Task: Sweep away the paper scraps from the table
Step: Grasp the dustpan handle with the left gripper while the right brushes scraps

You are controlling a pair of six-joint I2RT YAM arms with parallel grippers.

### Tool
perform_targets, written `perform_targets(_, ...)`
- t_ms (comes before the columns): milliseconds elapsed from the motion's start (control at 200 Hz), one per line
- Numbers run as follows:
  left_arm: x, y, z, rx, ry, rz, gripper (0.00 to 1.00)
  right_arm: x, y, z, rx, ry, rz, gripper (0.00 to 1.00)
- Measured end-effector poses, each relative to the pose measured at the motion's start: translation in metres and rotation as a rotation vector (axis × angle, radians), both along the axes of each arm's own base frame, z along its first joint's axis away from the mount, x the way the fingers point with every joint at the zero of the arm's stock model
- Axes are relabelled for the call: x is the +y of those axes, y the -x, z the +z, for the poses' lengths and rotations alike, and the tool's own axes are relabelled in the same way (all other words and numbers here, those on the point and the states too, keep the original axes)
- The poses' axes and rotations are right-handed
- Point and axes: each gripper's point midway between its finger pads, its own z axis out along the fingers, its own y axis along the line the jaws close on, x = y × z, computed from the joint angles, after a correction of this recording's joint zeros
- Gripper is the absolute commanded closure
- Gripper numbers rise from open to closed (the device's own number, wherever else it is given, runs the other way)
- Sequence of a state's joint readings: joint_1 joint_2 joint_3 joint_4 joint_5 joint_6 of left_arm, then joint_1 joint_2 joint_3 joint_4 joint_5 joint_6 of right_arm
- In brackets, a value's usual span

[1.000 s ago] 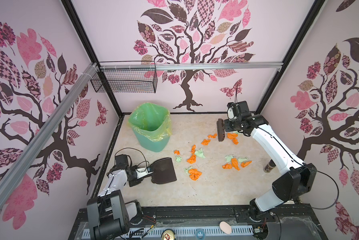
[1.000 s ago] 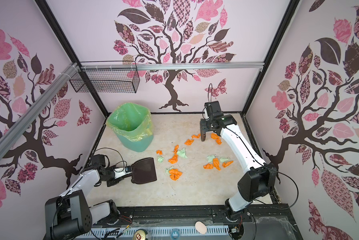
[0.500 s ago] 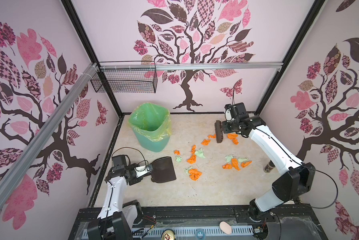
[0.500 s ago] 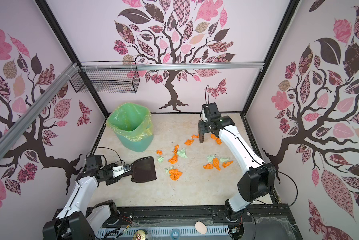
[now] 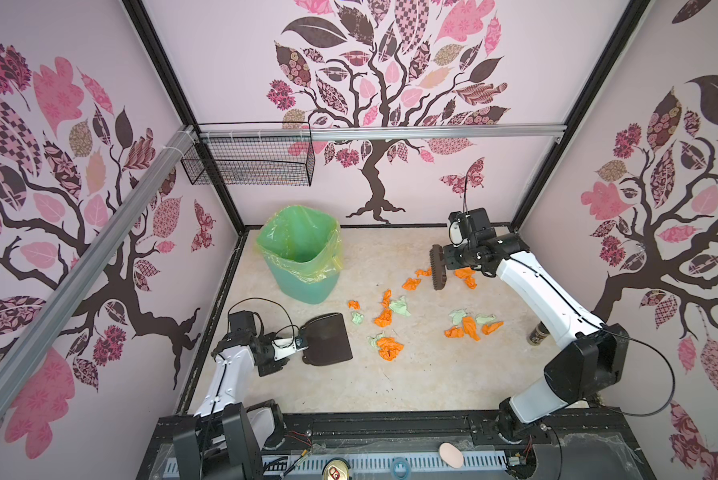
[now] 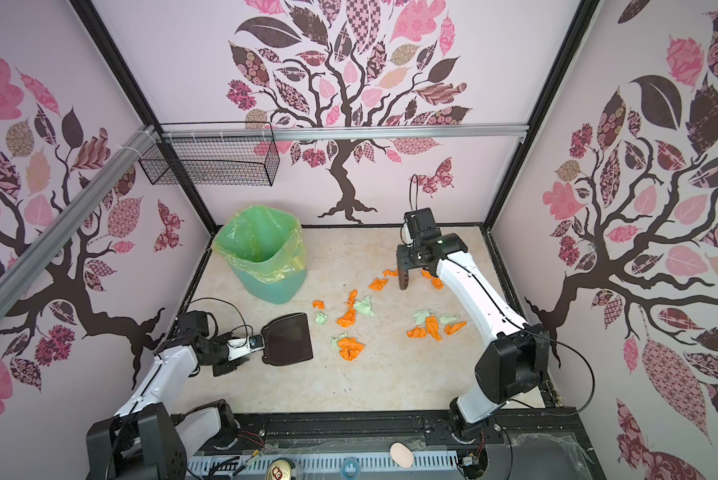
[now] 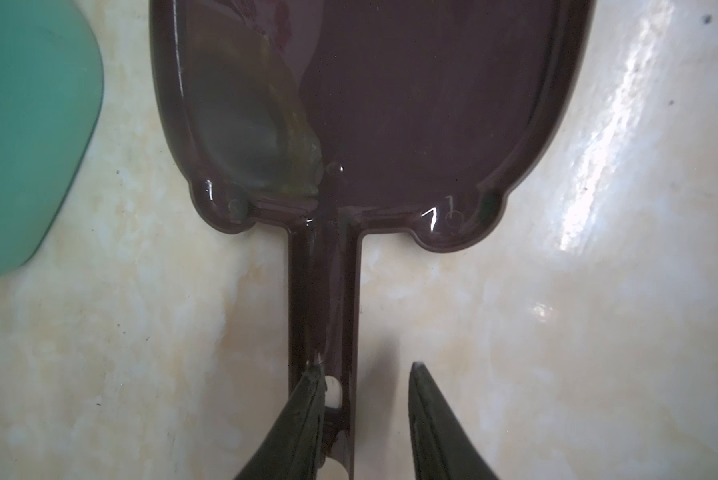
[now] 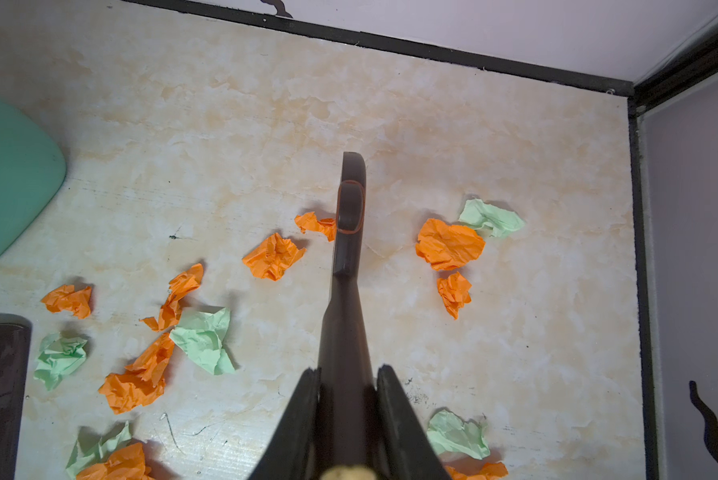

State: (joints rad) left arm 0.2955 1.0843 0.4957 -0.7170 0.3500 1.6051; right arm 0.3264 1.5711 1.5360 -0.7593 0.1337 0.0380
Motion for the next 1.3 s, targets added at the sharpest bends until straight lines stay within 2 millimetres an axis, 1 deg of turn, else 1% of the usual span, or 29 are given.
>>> perform_targets(370,0.006,-0.012,-0.009,-0.006,-0.022,0.003,0.61,0.003,0.001,0.0,0.0,-0.001,0.008,1.0)
perform_targets(540,0.008,-0.012,-0.015,0.007,-0.032,-0.012,0.62,0.007,0.002,0.0,0.002,-0.007,0.019,1.0)
perform_targets(645,0.008,-0.015,-0.015,-0.005,-0.037,-0.026,0.64,0.009,0.003,-0.001,0.005,-0.01,0.021,1.0)
perform_targets(715,0.008,-0.018,-0.015,-0.017,-0.042,-0.042,0.67,0.01,0.004,-0.003,0.01,-0.012,0.025,1.0)
perform_targets(765,0.008,-0.021,-0.016,-0.026,-0.044,-0.054,0.74,0.011,0.004,-0.003,0.012,-0.016,0.028,1.0)
perform_targets(800,0.007,-0.022,-0.016,-0.031,-0.044,-0.063,0.77,0.012,0.004,-0.003,0.013,-0.019,0.03,1.0)
perform_targets(965,0.004,-0.031,-0.017,-0.033,-0.039,-0.089,0.82,0.018,0.006,-0.004,0.015,-0.022,0.045,1.0)
perform_targets(1010,0.004,-0.033,-0.017,-0.034,-0.039,-0.092,0.87,0.02,0.007,-0.004,0.015,-0.024,0.052,1.0)
perform_targets(1030,0.004,-0.034,-0.017,-0.034,-0.039,-0.092,0.91,0.021,0.008,-0.004,0.016,-0.026,0.056,1.0)
perform_targets(1060,0.004,-0.034,-0.018,-0.035,-0.039,-0.093,0.94,0.023,0.008,-0.004,0.017,-0.027,0.061,1.0)
perform_targets(1090,0.004,-0.035,-0.017,-0.039,-0.039,-0.095,1.0,0.024,0.009,-0.004,0.017,-0.028,0.064,1.0)
perform_targets(1155,0.005,-0.039,-0.015,-0.063,-0.049,-0.102,1.0,0.027,0.01,-0.004,0.019,-0.032,0.073,1.0)
perform_targets(1300,0.006,-0.037,-0.014,-0.066,-0.057,-0.099,1.0,0.029,0.011,-0.005,0.025,-0.035,0.08,1.0)
